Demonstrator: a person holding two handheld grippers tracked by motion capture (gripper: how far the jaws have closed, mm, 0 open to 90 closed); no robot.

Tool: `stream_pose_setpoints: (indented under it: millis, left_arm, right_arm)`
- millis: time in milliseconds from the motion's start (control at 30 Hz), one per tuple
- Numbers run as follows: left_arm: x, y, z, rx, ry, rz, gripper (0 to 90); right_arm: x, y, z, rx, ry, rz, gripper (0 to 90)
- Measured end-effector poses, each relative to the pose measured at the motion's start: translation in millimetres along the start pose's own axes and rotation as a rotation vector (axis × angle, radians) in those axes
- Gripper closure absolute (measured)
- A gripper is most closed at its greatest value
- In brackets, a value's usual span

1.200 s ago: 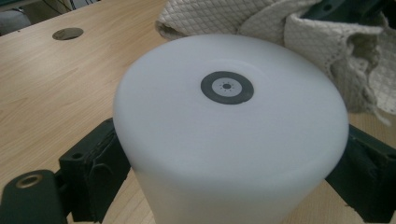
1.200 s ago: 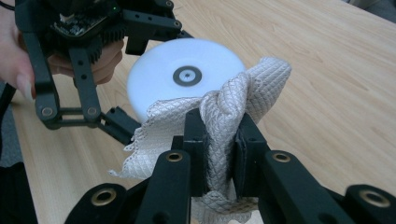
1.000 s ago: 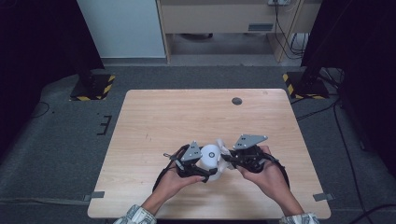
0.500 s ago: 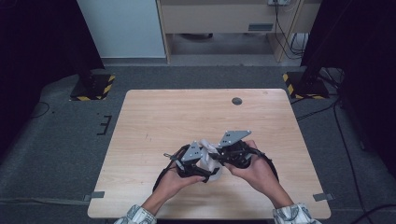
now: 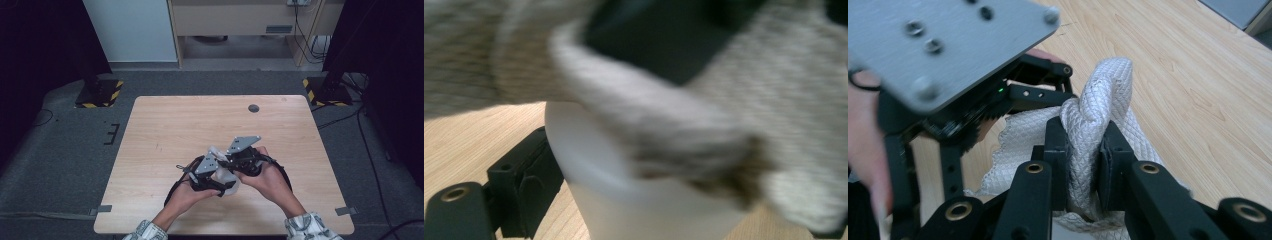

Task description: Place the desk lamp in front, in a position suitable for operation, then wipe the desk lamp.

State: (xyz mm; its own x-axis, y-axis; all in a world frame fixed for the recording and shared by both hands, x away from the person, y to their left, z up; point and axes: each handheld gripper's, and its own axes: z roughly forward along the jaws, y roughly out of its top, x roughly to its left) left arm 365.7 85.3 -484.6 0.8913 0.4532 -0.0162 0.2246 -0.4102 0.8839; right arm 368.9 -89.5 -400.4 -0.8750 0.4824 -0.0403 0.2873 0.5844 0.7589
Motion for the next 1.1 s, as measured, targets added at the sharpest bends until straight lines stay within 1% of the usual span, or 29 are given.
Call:
stream_pose_setpoints:
  millis: [33, 67, 100, 133, 167, 200, 233, 267, 333, 367, 433, 500, 633, 700, 867, 933, 967, 1000, 1033, 1067, 1100]
  left_arm:
    - [0.0, 0.0, 0.1, 0.001, 0.001, -0.001, 7.8]
    - [0.2, 0.0, -0.4, 0.006, 0.016, 0.000, 7.8]
    - [-0.5, 0.1, 0.9, -0.001, -0.006, -0.006, 7.9]
    - [-0.5, 0.1, 0.9, -0.001, -0.006, -0.006, 7.9]
    - [-0.6, 0.5, 1.6, 0.000, -0.003, -0.006, 7.8]
    - [-0.6, 0.5, 1.6, 0.000, -0.003, -0.006, 7.9]
    - [-0.7, 0.6, 2.0, -0.001, -0.001, -0.006, 7.8]
    - [-0.8, 0.7, 2.5, -0.002, 0.001, -0.007, 7.8]
    - [-1.4, 1.3, 3.4, -0.001, 0.016, -0.011, 7.8]
    - [-1.4, 1.3, 3.4, -0.001, 0.016, -0.011, 7.8]
    - [-1.2, 1.8, 4.4, -0.001, 0.020, -0.012, 7.8]
    - [-1.2, 2.1, 5.1, -0.002, 0.022, -0.014, 7.9]
    - [-0.7, 2.5, 6.1, -0.003, 0.024, -0.014, 7.8]
    - [-0.3, 2.6, 6.7, -0.004, 0.024, -0.015, 7.8]
    - [0.2, 2.8, 7.4, -0.005, 0.024, -0.016, 7.8]
    - [0.4, 3.0, 7.5, -0.003, 0.024, -0.015, 7.8]
    - [0.4, 3.0, 7.4, -0.002, 0.024, -0.014, 7.8]
    - [0.4, 3.0, 7.4, -0.002, 0.024, -0.014, 7.8]
    - [0.3, 3.0, 7.5, -0.002, 0.023, -0.016, 7.8]
    - [0.3, 3.0, 7.5, -0.002, 0.023, -0.018, 7.8]
    - [0.3, 3.0, 7.7, -0.003, 0.024, -0.020, 7.8]
  right_arm:
    - [0.4, -3.7, -4.1, -0.009, -0.002, 0.004, 78.2]
    - [0.5, -8.0, -8.7, -0.022, -0.010, 0.017, 78.2]
    - [0.3, -18.4, -18.3, -0.046, -0.013, 0.039, 78.3]
    - [0.3, -18.4, -18.3, -0.046, -0.013, 0.039, 78.3]
    - [1.9, -29.6, -25.5, -0.060, -0.009, 0.052, 78.4]
    - [1.9, -29.6, -25.5, -0.060, -0.009, 0.052, 78.4]
    - [5.0, -39.0, -30.7, -0.078, -0.003, 0.066, 78.4]
    - [5.0, -39.0, -30.7, -0.078, -0.003, 0.066, 78.4]
    - [9.6, -47.1, -34.3, -0.100, -0.002, 0.071, 78.4]
    - [9.6, -47.1, -34.3, -0.100, -0.002, 0.071, 78.4]
    - [14.3, -51.0, -35.6, -0.110, 0.005, 0.065, 78.4]
    - [17.0, -53.9, -36.5, -0.113, -0.002, 0.057, 78.4]
    - [16.0, -60.5, -38.7, -0.121, -0.015, 0.069, 78.4]
    - [13.6, -66.0, -39.0, -0.133, -0.012, 0.092, 78.4]
    - [10.9, -76.2, -39.7, -0.158, -0.007, 0.117, 78.4]
    - [11.0, -77.7, -39.9, -0.157, -0.007, 0.120, 78.4]
    - [12.0, -82.8, -39.5, -0.153, -0.012, 0.126, 78.4]
    - [12.0, -82.8, -39.5, -0.153, -0.012, 0.126, 78.4]
    - [12.3, -91.3, -37.9, -0.140, -0.015, 0.136, 78.4]
    - [12.3, -91.3, -37.9, -0.140, -0.015, 0.136, 78.4]
    - [11.4, -100.7, -35.2, -0.134, -0.013, 0.166, 78.4]
